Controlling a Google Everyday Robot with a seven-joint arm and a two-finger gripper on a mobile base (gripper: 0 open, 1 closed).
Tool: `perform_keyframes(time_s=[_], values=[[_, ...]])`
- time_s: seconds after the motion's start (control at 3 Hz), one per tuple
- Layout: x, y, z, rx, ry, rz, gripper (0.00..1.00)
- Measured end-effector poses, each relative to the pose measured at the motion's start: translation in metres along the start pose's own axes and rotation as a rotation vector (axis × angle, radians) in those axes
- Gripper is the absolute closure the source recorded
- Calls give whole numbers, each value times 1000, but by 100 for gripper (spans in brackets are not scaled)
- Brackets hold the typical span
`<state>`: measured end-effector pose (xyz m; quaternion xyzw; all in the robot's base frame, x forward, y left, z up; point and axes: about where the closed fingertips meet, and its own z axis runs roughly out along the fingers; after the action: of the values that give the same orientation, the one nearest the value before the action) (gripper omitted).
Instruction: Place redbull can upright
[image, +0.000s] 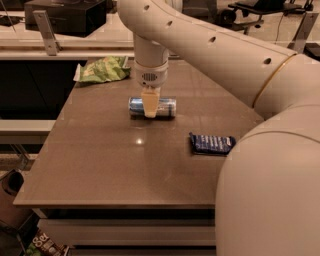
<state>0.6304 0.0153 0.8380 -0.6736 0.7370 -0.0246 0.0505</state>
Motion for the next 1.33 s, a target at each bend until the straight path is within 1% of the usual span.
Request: perform_keyframes(time_s=[0.33, 0.67, 1.33], values=[[-2, -2, 3, 5, -6, -1, 100], [1, -5, -4, 16, -21, -4, 100], [24, -11, -42, 72, -89, -10, 100]])
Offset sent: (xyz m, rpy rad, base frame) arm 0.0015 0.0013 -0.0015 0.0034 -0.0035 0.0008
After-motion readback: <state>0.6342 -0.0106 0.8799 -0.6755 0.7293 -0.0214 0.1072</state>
